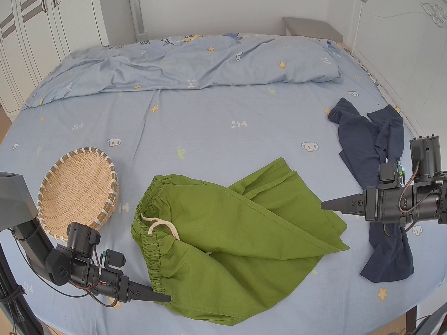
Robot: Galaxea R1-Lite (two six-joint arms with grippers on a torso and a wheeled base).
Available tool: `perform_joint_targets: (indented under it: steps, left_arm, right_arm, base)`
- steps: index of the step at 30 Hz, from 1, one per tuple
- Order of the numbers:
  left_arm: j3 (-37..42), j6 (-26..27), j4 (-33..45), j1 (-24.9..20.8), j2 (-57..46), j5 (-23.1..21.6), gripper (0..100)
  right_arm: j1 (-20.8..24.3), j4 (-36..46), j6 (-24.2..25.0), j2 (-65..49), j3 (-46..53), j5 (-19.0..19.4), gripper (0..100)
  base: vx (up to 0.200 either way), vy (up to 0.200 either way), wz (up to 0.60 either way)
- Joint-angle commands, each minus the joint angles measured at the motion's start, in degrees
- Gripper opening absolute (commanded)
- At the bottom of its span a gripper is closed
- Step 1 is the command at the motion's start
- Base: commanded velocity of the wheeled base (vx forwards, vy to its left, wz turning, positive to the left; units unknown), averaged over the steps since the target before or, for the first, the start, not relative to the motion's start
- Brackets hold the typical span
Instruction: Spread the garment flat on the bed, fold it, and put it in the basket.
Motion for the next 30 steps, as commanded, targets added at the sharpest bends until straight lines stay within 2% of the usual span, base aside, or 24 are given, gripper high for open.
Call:
perform_joint_targets:
  steps: [1, 6, 7, 17, 22, 26, 29, 30]
  left_arm:
    - [-0.1, 0.0, 0.0, -0.6, 0.6, -0.2, 100]
    - [0.5, 0.2, -0.4, -1.1, 0.5, -0.3, 100]
    - [0.5, 0.2, -0.5, -1.1, 0.6, -0.3, 0]
    - [0.6, 0.3, -0.4, -1.1, 1.2, -0.5, 0]
    - [4.3, 0.1, -0.1, -0.2, -1.0, -0.6, 0]
    - [9.7, -0.4, 0.3, 3.0, -5.4, -0.5, 0]
    - [11.0, -0.4, 0.4, 4.7, -5.8, -0.5, 0]
    - [11.9, -0.4, 1.0, 6.7, -7.4, -0.4, 0]
  right_arm:
    - [0.3, 0.0, 0.0, -0.1, 0.0, 0.0, 100]
    - [0.3, 0.0, 0.0, -0.1, 0.1, 0.0, 100]
    - [0.3, 0.0, 0.0, 0.0, 0.0, -0.1, 100]
    - [0.1, 0.0, -0.1, 0.2, 0.1, -0.1, 100]
    - [-0.5, 0.0, 0.0, 0.2, 0.0, 0.0, 100]
    - [-0.5, 0.1, -0.1, 0.2, 1.1, 0.0, 100]
    - [-0.6, 0.1, -1.0, 0.2, 2.7, -0.1, 100]
    - [-0.9, 0.3, -3.6, 0.2, 4.3, -0.2, 100]
  base:
    - [0.000, 0.000, 0.00]
    - [0.000, 0.000, 0.00]
    - [0.000, 0.000, 0.00]
    - [0.000, 0.000, 0.00]
    - [0.000, 0.000, 0.00]
    - [0.000, 0.000, 0.00]
    - [0.000, 0.000, 0.00]
    - [0.000, 0.000, 0.00]
